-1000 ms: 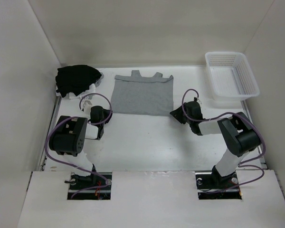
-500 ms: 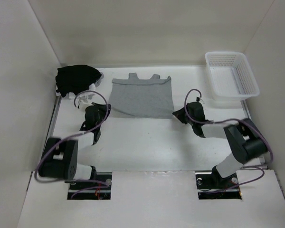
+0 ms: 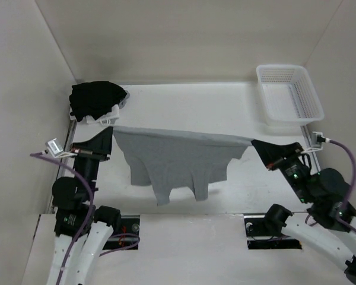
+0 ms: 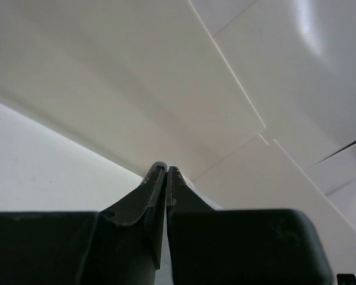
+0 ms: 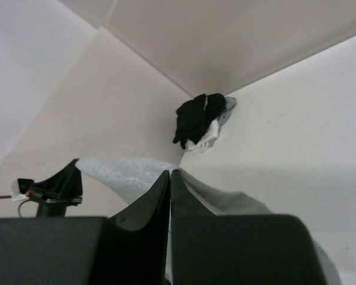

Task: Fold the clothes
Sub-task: Fold the tank top

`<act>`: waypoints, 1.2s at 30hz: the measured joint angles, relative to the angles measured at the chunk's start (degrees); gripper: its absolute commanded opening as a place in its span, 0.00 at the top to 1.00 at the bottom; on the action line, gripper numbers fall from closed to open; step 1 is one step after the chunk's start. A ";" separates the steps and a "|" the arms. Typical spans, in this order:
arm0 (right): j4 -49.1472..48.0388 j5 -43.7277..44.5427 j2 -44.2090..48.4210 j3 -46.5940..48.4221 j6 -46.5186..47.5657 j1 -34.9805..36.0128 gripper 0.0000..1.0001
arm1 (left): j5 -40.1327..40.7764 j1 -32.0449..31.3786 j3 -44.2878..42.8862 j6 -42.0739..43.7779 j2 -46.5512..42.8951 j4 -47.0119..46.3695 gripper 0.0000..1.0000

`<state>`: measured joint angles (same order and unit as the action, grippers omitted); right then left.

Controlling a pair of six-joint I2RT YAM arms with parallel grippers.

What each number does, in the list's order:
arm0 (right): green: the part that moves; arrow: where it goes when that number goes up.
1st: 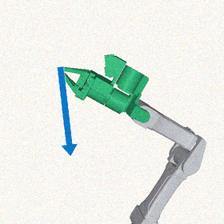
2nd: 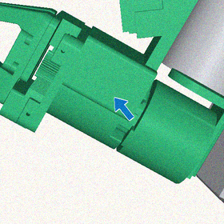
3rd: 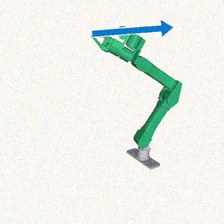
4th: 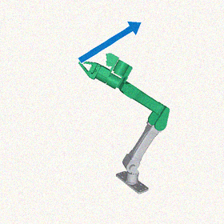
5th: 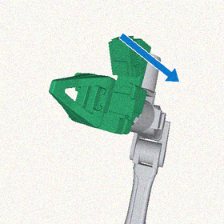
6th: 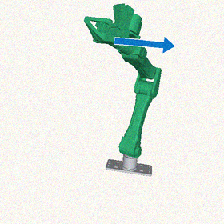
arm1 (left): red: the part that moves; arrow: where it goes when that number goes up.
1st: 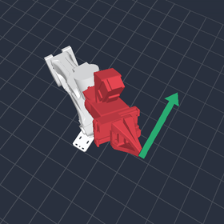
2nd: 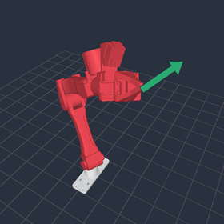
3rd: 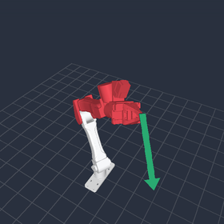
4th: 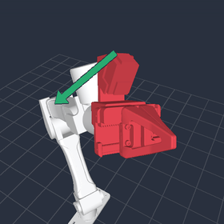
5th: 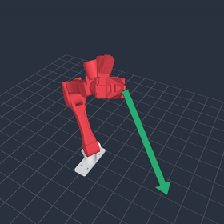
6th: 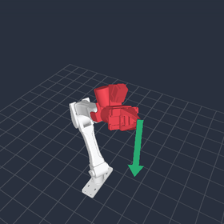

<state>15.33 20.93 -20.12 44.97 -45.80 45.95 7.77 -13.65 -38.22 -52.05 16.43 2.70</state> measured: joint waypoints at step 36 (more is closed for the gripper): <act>-16.87 -28.68 -80.89 24.04 5.73 -35.39 0.95 | 0.24 5.31 -13.84 2.36 71.60 -25.00 0.97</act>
<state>-1.54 -7.75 -101.01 69.01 -40.07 10.57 8.01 -8.34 -52.05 -49.69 88.03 -22.31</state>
